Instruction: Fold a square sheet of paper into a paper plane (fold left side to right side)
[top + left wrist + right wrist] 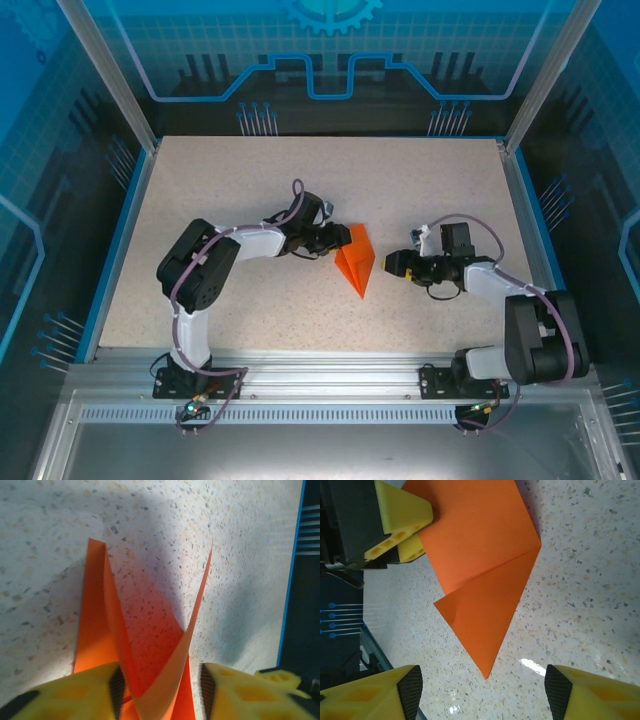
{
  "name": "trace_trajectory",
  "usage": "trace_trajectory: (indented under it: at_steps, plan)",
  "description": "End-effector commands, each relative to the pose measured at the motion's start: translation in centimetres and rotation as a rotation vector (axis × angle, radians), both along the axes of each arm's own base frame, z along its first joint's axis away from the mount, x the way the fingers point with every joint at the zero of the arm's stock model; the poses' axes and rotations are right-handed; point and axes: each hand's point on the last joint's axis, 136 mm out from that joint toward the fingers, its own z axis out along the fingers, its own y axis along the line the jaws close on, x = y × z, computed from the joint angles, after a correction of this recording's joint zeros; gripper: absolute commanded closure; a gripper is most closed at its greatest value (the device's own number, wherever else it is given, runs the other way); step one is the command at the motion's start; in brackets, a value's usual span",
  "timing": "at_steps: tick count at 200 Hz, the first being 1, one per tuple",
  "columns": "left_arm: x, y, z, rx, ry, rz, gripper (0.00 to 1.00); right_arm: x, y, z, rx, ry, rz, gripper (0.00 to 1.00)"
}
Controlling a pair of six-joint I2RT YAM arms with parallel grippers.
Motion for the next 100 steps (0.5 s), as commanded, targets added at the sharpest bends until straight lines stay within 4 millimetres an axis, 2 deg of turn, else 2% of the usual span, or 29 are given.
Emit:
trace_trajectory:
  at_steps: [1, 19, 38, 50, 100]
  plan:
    - [0.0, -1.1, 1.1, -0.032, -0.059, -0.079, 0.75, 2.0, 0.0, 2.0, 0.064, -0.081, 0.026, 0.31]
    - [-0.4, -1.3, 1.4, -0.050, -0.091, -0.117, 0.86, 3.1, 0.0, 2.7, 0.074, -0.129, 0.050, 0.30]
    - [-1.0, -1.4, 2.1, -0.079, -0.128, -0.155, 0.93, 4.1, 0.1, 3.0, 0.074, -0.176, 0.078, 0.29]
    - [-1.4, -1.6, 2.5, -0.104, -0.151, -0.182, 0.95, 4.6, 0.1, 2.9, 0.077, -0.189, 0.091, 0.27]
    - [-2.4, -2.1, 4.2, -0.211, -0.217, -0.260, 0.99, 6.4, 0.8, 1.2, 0.154, -0.156, 0.157, 0.26]
